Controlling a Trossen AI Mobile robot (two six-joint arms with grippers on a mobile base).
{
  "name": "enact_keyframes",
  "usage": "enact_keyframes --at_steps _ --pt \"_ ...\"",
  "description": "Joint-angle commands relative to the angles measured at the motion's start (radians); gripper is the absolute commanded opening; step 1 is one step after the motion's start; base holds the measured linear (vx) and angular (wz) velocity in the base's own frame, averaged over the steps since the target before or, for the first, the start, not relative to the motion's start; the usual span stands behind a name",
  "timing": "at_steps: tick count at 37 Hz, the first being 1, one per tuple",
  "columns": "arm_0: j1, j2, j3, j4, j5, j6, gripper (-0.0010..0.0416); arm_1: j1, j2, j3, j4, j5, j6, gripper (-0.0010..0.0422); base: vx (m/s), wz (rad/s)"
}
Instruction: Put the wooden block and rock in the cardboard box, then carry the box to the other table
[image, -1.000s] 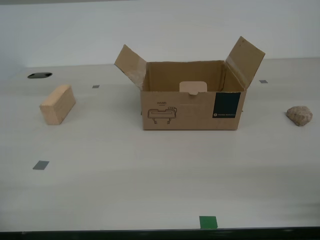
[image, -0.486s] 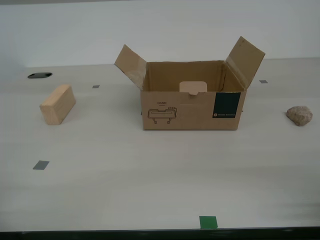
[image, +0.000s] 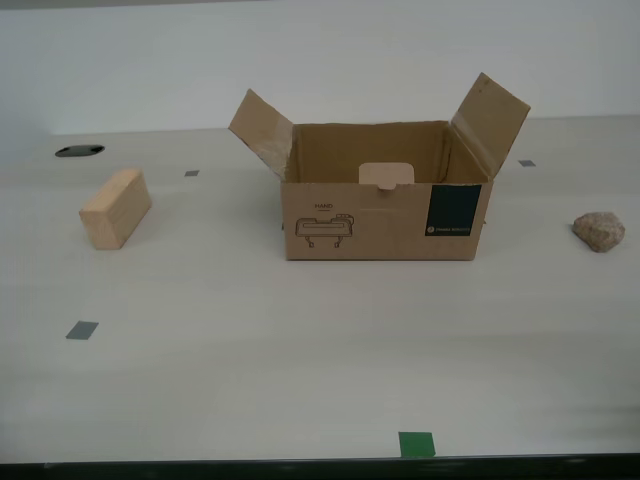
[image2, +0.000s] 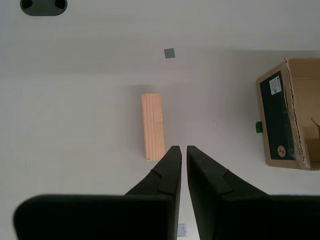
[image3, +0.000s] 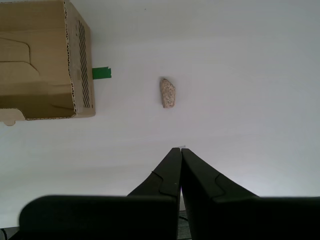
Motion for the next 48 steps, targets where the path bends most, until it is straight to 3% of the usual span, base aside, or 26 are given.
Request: enact_keyframes --at_steps 1,18,26,36,48 --pt "0.001 0.000 0.000 -0.002 0.005 0.003 0.0000 0.000 0.000 0.000 -0.004 -0.006 0.005 0.0046 0.000 0.000" --pt "0.001 0.002 0.000 0.027 0.007 -0.002 0.0003 0.000 0.000 0.000 -0.008 -0.006 0.001 0.0225 0.000 0.000" --pt "0.001 0.002 0.000 0.057 0.006 -0.002 0.0003 0.000 0.000 0.000 -0.008 -0.006 0.001 0.0286 0.000 0.000" --pt "0.001 0.002 0.000 0.064 0.006 -0.002 0.0002 0.000 0.000 0.000 -0.016 -0.006 0.001 0.0329 0.000 0.000" --pt "0.001 0.002 0.000 0.071 0.006 -0.001 0.0002 0.000 0.000 0.000 -0.023 -0.005 0.002 0.0339 0.000 0.000"
